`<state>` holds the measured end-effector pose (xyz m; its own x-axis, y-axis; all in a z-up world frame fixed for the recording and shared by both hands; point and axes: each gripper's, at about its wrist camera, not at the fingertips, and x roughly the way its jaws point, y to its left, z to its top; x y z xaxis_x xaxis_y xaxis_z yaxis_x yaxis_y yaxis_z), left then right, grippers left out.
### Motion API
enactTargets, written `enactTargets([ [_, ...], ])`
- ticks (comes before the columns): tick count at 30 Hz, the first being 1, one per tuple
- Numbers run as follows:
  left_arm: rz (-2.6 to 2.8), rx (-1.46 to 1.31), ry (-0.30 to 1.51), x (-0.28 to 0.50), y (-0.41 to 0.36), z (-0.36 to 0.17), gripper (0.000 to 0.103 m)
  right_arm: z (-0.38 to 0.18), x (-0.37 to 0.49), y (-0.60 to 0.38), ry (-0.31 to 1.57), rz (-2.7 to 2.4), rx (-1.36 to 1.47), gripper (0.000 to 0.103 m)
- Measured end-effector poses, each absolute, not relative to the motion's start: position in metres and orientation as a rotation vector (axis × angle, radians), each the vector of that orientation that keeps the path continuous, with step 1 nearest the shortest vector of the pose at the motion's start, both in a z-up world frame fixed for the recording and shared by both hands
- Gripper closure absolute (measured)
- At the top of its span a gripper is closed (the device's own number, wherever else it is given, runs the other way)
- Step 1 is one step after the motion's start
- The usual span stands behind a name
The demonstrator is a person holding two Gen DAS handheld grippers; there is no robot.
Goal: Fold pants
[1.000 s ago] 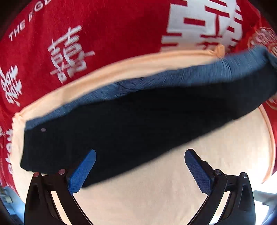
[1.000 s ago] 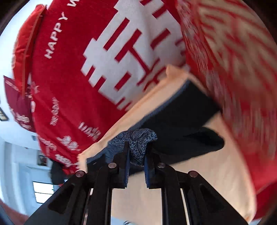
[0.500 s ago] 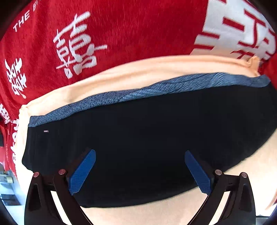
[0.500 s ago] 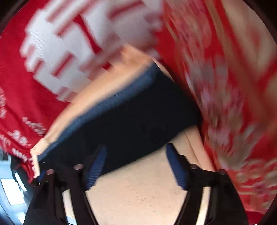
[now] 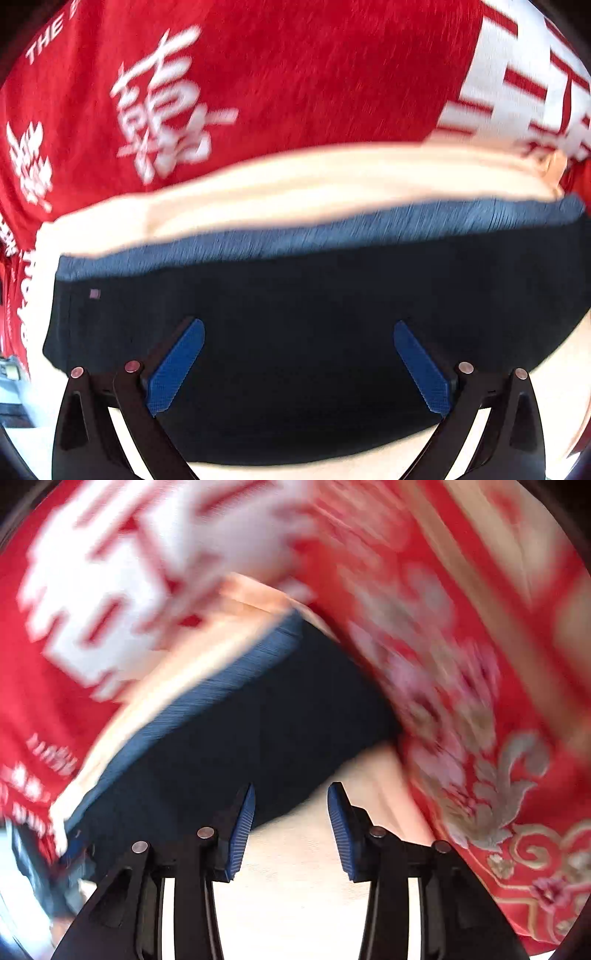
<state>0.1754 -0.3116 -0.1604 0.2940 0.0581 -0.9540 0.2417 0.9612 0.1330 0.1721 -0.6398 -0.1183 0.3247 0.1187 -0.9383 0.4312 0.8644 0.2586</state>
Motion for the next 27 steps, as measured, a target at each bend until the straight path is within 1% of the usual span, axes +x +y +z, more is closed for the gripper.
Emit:
enactTargets([
  [2, -0.149, 0.266, 1.283, 0.193, -0.332, -0.169, 0.000, -0.121, 0.199, -0.634, 1.229, -0.172, 0.457, 0.058],
  [6, -0.156, 0.296, 1.277, 0.216, -0.369, -0.199, 0.000, -0.156, 0.255, -0.642, 1.260, -0.179, 0.378, 0.058],
  [8, -0.130, 0.268, 1.280, 0.228, -0.371, -0.212, 0.000, -0.175, 0.268, -0.658, 1.291, -0.236, 0.343, 0.064],
  [10, -0.121, 0.196, 1.279, 0.240, -0.362, -0.213, 0.000, -0.176, 0.273, -0.670, 1.254, -0.264, 0.310, 0.083],
  [11, -0.094, 0.194, 1.299, 0.248, -0.355, -0.214, 0.000, -0.175, 0.277, -0.673, 1.258, -0.280, 0.302, 0.085],
  [12, -0.075, 0.193, 1.311, 0.255, -0.347, -0.212, 0.000, -0.173, 0.279, -0.673, 1.269, -0.292, 0.314, 0.084],
  [13, -0.059, 0.190, 1.311, 0.259, -0.333, -0.205, 0.000, -0.169, 0.279, -0.672, 1.274, -0.297, 0.328, 0.079],
  [15, -0.041, 0.201, 1.284, 0.258, -0.309, -0.189, 0.000, -0.157, 0.273, -0.663, 1.254, -0.207, 0.437, 0.075],
  [17, -0.021, 0.238, 1.262, 0.249, -0.274, -0.171, 0.000, -0.147, 0.259, -0.645, 1.243, -0.064, 0.577, 0.064],
  [18, -0.006, 0.261, 1.260, 0.244, -0.257, -0.166, 0.000, -0.145, 0.251, -0.630, 1.249, 0.007, 0.634, 0.057],
  [19, 0.014, 0.287, 1.263, 0.238, -0.238, -0.162, 0.000, -0.145, 0.243, -0.615, 1.263, 0.073, 0.684, 0.055],
  [21, 0.062, 0.337, 1.279, 0.226, -0.197, -0.161, 0.000, -0.153, 0.223, -0.566, 1.315, 0.233, 0.818, 0.055],
  [24, 0.157, 0.397, 1.321, 0.214, -0.132, -0.173, 0.000, -0.177, 0.200, -0.486, 1.391, 0.427, 1.002, 0.055],
  [27, 0.247, 0.401, 1.318, 0.210, -0.076, -0.190, 0.000, -0.201, 0.183, -0.413, 1.432, 0.506, 1.062, 0.055],
])
